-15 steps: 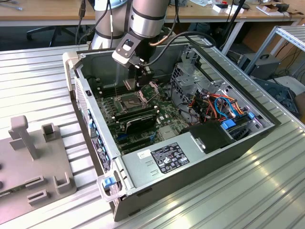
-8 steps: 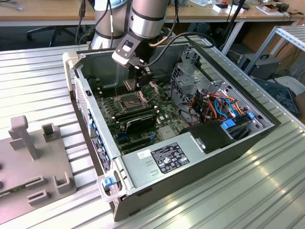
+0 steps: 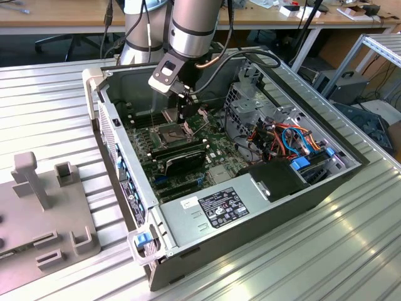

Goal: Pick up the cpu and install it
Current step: 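Place the cpu into insertion slot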

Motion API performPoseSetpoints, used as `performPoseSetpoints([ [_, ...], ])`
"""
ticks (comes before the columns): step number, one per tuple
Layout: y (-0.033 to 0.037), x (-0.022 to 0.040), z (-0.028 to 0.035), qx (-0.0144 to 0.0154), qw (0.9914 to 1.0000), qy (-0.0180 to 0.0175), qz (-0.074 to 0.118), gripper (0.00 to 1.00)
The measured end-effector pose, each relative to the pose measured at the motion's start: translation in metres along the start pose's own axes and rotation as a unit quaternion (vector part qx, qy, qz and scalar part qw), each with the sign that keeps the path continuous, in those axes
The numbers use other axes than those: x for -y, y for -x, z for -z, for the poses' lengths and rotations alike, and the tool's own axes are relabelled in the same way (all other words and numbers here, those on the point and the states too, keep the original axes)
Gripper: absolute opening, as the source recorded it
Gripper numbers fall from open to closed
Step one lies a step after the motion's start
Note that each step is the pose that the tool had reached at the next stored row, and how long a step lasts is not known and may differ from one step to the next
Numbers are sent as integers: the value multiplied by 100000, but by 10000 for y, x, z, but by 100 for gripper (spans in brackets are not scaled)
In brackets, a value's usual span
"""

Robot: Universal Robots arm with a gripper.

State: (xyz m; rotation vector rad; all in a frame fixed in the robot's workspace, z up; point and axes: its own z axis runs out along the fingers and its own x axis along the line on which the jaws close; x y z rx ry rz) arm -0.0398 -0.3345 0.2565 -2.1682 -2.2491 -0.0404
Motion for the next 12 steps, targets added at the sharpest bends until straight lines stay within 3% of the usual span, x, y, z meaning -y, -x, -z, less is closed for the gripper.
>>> performPoseSetpoints([
  [7, 0, 0, -3, -1, 100000, -2, -2, 55],
  [12, 3, 1, -56, -4, 100000, 9, -253, 55],
])
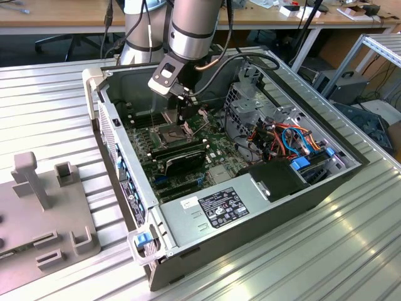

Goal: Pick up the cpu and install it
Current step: 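Place the cpu into insertion slot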

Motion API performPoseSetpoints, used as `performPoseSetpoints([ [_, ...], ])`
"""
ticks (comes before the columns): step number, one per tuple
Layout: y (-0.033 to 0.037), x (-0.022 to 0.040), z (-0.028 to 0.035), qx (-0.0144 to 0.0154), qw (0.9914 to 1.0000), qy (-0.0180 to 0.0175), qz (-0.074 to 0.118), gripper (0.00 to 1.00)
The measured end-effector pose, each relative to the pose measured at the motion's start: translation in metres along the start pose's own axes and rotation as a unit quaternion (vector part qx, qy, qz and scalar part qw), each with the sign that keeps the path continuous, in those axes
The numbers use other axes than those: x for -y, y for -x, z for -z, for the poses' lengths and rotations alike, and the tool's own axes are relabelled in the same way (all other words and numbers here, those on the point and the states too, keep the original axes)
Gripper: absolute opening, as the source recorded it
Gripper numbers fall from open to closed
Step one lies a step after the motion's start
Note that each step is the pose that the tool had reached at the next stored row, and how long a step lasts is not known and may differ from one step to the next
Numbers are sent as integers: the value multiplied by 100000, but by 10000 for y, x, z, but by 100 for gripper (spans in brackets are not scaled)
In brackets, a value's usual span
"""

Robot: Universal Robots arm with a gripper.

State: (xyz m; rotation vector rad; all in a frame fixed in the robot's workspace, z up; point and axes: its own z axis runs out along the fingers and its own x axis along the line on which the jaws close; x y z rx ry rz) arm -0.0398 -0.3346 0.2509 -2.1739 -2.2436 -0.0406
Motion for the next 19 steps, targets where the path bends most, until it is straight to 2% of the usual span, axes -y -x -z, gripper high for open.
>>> performPoseSetpoints([
  [5, 6, 0, -80, 3, 99993, 36, -1149, 55],
  [10, 8, 1, -137, 5, 99992, 38, -1241, 55],
  [16, 8, 1, -146, -4, 99995, 36, -1008, 55],
  [19, 9, 1, -189, -8, 99999, 15, -408, 55],
])
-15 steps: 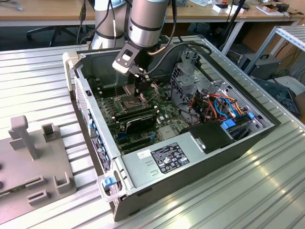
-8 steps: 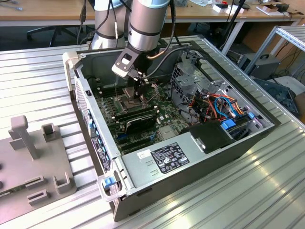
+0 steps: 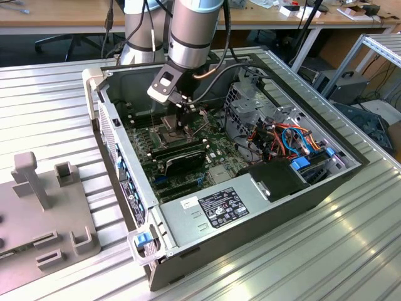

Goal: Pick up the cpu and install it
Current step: 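Place the cpu into insertion slot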

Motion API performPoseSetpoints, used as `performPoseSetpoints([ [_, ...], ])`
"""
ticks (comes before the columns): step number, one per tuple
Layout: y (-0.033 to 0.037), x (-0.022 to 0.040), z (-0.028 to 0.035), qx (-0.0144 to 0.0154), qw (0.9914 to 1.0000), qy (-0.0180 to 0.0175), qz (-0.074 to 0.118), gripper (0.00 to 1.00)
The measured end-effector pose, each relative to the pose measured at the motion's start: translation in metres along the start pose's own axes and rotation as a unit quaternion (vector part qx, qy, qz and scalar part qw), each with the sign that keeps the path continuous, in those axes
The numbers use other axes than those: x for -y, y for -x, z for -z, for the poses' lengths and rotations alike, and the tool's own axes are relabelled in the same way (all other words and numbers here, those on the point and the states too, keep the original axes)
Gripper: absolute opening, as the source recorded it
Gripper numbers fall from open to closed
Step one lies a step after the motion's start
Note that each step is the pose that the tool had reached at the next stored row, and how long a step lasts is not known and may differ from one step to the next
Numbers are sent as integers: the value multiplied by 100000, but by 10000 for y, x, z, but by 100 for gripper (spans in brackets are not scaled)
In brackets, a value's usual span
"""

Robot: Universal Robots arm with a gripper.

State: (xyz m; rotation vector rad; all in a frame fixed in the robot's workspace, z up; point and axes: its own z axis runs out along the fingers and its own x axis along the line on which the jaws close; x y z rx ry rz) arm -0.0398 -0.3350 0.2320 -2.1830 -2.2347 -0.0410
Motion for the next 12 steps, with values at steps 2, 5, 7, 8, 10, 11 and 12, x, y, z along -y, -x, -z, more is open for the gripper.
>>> performPoseSetpoints([
  [2, 1, 0, -42, 0, 100000, -7, 213, 55],
  [5, 2, 1, -43, 14, 100000, -16, 219, 55],
  [7, 2, 1, -48, 5, 100000, -11, 220, 55],
  [8, 2, 1, -48, 5, 100000, -11, 218, 55],
  [10, 2, 0, -51, -2, 100000, -6, 218, 55],
  [11, 1, 0, -53, -11, 100000, -3, 219, 55],
  [12, 2, 0, -55, 1, 100000, -10, 221, 55],
])
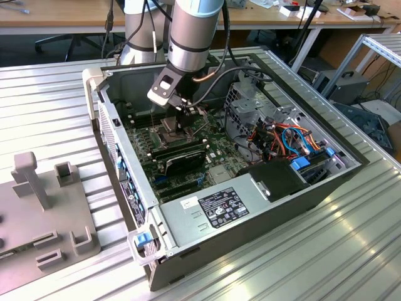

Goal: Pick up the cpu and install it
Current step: 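Place the cpu into insertion slot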

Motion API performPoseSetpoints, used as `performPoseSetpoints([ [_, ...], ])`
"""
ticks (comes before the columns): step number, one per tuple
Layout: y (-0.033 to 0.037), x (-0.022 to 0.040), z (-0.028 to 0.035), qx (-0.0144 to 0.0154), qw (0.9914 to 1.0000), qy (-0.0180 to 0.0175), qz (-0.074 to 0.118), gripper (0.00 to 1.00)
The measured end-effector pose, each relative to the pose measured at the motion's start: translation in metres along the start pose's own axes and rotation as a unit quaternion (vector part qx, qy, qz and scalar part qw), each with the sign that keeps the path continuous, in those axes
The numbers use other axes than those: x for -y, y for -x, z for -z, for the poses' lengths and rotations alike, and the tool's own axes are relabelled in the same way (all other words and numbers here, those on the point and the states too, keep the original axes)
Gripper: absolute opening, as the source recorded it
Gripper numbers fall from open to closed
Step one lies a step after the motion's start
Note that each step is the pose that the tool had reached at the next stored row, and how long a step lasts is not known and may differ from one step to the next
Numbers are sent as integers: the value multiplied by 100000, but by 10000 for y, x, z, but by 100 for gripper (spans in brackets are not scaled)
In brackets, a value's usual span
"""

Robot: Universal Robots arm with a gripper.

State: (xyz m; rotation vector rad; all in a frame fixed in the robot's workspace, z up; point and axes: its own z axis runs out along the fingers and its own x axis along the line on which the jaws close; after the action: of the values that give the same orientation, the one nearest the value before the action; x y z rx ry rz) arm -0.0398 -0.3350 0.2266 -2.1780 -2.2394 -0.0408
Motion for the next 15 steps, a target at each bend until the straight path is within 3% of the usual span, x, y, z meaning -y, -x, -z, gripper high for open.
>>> performPoseSetpoints([
  [15, 1, 0, -18, 4, 100000, -1, -1, 55],
])
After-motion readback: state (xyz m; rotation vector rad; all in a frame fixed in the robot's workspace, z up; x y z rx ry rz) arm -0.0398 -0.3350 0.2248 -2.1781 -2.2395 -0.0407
